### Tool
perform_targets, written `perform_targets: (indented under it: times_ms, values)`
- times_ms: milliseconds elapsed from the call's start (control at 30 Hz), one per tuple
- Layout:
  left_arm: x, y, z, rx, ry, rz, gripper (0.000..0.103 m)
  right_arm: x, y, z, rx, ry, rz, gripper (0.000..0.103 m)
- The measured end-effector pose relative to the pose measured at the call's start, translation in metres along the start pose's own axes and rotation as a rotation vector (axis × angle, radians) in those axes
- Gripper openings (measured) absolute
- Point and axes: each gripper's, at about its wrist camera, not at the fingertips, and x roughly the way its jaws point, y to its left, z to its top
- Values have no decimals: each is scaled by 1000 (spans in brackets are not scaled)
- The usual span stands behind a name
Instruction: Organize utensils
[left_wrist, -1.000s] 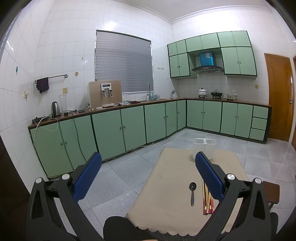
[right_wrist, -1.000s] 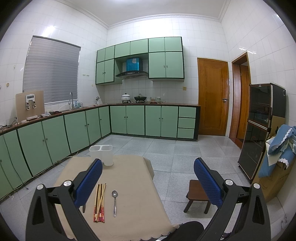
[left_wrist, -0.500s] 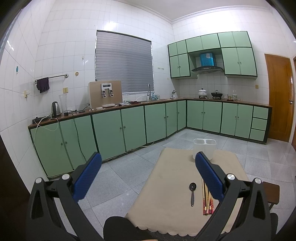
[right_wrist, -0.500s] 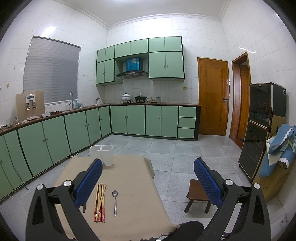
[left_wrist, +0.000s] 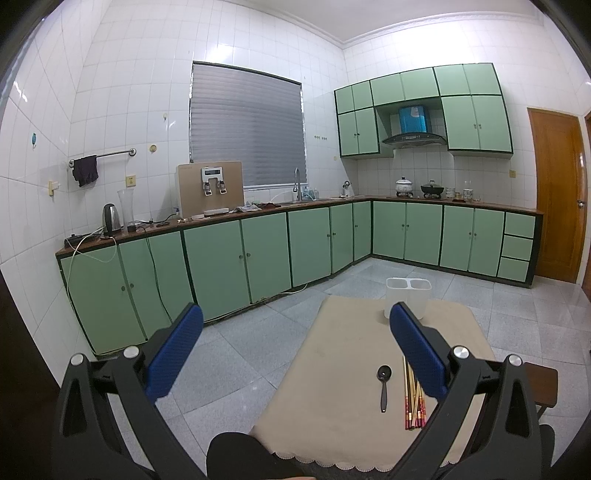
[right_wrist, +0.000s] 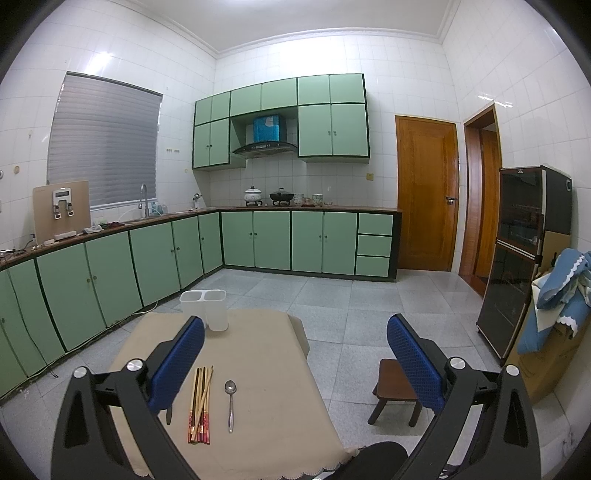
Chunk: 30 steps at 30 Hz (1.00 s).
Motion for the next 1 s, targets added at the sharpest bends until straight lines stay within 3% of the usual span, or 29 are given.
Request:
perform_targets:
  times_ms: [1000]
  values:
    - [-2,-1,-2,-2,-5,-3,98,-1,-1,2,2,-1,2,97]
